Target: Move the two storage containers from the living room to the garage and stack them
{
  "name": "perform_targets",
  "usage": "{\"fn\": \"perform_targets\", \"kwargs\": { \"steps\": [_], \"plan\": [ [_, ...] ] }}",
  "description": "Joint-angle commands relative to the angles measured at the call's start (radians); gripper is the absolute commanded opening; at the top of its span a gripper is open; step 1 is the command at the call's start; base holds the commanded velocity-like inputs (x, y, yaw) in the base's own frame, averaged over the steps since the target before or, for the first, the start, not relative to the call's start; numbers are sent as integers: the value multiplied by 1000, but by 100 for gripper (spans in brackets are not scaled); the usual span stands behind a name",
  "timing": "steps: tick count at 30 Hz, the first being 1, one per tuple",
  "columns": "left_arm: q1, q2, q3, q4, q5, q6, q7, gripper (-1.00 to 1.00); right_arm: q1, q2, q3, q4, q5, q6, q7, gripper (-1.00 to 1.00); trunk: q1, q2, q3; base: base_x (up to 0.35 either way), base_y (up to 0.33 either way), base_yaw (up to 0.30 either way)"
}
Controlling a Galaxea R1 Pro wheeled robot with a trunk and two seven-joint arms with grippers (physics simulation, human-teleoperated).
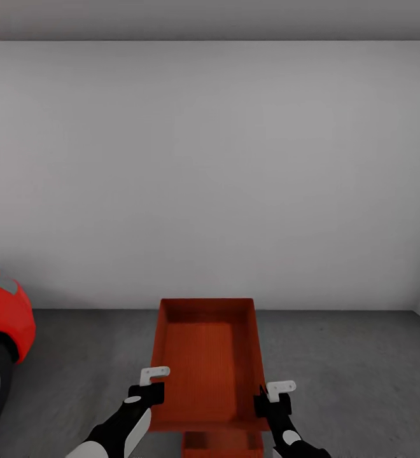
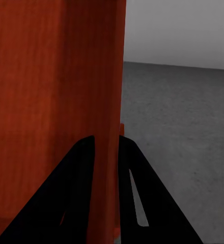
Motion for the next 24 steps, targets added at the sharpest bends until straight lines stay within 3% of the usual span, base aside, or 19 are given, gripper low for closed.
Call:
{"fn": "perform_targets", "kwargs": {
  "steps": [1, 24],
  "plan": [
    [0, 7, -11, 6, 11, 5, 15, -100, -2, -7, -17, -1, -11, -75, -63, -100, 0, -1, -3, 0, 0, 0],
    [0, 6, -11, 7, 11, 6, 15, -100, -2, -7, -17, -1, -11, -75, -63, -100, 0, -1, -40, 0, 0, 0]
  ]
}}
